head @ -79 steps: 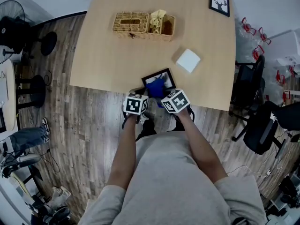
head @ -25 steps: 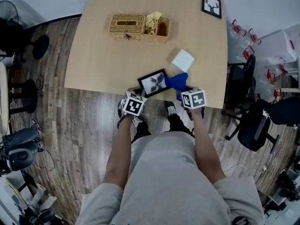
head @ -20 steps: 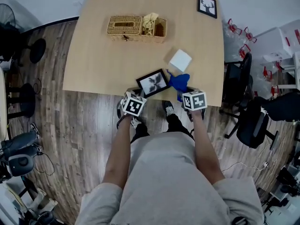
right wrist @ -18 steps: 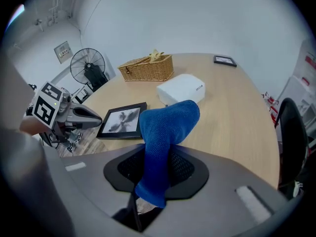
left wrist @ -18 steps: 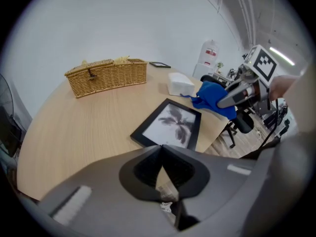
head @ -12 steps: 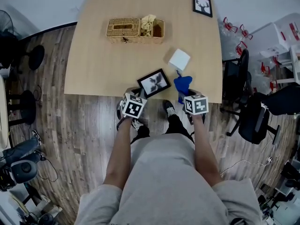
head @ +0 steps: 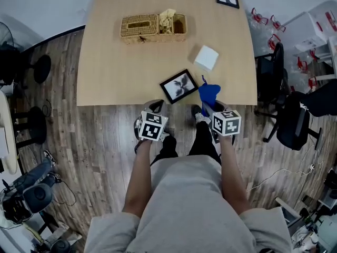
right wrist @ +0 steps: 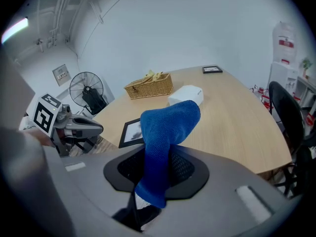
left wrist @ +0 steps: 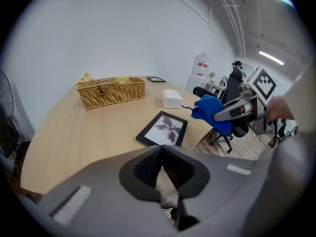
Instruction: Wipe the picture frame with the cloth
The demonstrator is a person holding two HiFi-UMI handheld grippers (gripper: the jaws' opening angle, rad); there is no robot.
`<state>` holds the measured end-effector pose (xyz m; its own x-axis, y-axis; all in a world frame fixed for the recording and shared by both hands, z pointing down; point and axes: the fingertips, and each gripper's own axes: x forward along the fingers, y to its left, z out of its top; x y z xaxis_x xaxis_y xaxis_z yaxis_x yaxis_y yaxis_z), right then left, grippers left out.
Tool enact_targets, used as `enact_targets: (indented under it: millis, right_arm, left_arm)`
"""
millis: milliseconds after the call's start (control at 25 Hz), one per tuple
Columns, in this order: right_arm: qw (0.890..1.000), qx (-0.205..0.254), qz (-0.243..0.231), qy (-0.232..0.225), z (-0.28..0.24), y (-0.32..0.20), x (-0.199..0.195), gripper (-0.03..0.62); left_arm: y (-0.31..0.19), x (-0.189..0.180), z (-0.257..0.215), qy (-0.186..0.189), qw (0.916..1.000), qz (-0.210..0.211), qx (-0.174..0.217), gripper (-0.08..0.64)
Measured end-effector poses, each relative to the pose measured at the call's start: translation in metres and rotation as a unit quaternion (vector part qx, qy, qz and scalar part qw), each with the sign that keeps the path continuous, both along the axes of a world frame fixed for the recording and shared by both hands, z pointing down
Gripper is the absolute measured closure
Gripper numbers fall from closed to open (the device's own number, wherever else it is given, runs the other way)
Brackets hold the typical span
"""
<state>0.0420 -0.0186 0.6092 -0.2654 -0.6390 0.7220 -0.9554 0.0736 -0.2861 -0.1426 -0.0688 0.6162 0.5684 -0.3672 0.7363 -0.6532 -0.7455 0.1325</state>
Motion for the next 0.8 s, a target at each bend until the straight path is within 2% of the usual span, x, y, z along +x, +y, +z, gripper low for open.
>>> enact_targets:
  millis: [200,480,800]
  right_arm:
    - [0.999,0.010,-0.030,0.020,0.000,0.014,-0.007,0.492]
    - [0.993,0.048,-0.108,0.025,-0.016,0.005,-0.011,0.492]
    - [0.984,0.073,-0.165,0.013,-0.030,0.005,0.009,0.492]
  left_arm:
    - [0.007,-0.003,-0.010,0.022,0.9994,-0.026,0.012,0.508]
    - [0.019,-0.008,-0.022,0.018,0.9945,-0.099,0.030,0.508]
    - [0.055,0.020,-0.031,0.014,0.9862,-0.162,0.032,0.508]
